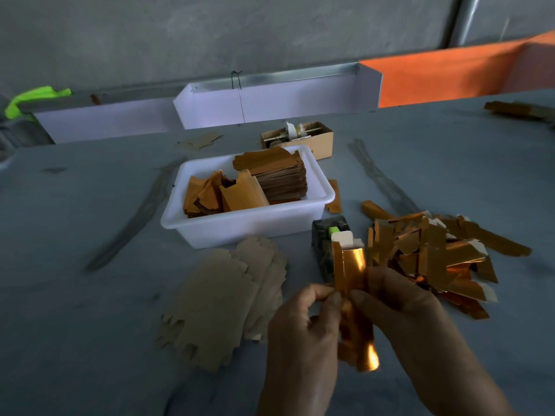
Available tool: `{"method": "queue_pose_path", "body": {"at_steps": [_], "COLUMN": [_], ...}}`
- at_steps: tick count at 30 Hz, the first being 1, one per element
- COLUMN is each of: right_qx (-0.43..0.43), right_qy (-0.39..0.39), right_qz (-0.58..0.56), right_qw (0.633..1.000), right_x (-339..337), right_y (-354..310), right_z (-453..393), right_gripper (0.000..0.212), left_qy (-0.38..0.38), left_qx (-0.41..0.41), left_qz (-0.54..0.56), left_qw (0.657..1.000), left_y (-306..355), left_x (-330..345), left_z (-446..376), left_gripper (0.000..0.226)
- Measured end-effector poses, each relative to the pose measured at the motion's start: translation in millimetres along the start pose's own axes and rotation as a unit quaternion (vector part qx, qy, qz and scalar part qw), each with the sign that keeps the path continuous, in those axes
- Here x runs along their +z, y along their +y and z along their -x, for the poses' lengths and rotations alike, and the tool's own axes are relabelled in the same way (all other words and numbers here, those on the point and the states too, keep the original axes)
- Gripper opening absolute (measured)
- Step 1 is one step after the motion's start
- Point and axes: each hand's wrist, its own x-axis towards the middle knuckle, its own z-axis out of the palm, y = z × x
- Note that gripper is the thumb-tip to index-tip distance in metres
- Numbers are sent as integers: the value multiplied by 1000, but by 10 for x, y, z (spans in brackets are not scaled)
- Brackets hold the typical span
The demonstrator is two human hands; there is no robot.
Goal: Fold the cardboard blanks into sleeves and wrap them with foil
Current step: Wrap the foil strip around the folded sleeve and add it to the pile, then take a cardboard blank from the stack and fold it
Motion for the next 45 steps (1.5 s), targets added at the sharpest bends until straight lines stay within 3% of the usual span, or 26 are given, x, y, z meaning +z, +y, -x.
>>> {"method": "queue_pose_path", "body": {"at_steps": [2,4,7,10,14,16,18,21,26,29,31,34,36,39,43,45], "right_qx": [5,-31,-85,-58,4,9,-19,-119,-224,-254,-265,-109,31,145,136,124], "right_qy": [36,118,247,290,272,267,299,345,296,262,216,29,-98,-103,-56,-73], "right_qz": [-9,70,259,344,407,427,412,357,336,307,283,168,50,-156,-216,-287], "right_qw": [999,990,930,891,872,864,861,860,865,879,896,979,993,972,965,947], "right_x": [-80,-238,-539,-750,-850,-866,-859,-744,-426,-289,-193,42,242,393,257,195], "right_y": [2,35,59,91,188,215,211,202,178,78,14,-17,-49,-113,-182,-177], "right_z": [-57,-190,-481,-759,-965,-956,-856,-593,-180,-10,94,199,231,233,167,146], "right_gripper": [24,19,26,28,26,33,38,27,18,14,13,19,18,43,10,20], "left_qy": [5,87,192,140,129,122,116,114,78,108,126,197,227,156,77,65], "left_qx": [10,71,150,-9,16,11,8,16,8,-16,-17,42,136,220,282,282], "left_qz": [-14,-140,-432,-564,-577,-583,-591,-611,-624,-581,-549,-530,-521,-496,-418,-388], "left_qw": [1000,984,868,813,806,803,798,783,778,807,826,824,811,825,860,875], "left_y": [-53,-170,-388,-470,-572,-590,-631,-649,-576,-515,-425,-238,-55,93,98,92], "left_x": [-18,-122,-387,-527,-620,-635,-640,-595,-491,-566,-625,-631,-539,-300,-11,-19], "left_z": [-44,-140,-327,-373,-381,-416,-431,-400,-372,-352,-310,-221,-116,55,154,129], "left_gripper": [16,12,22,46,31,35,45,44,26,24,11,20,15,31,36,34]}}
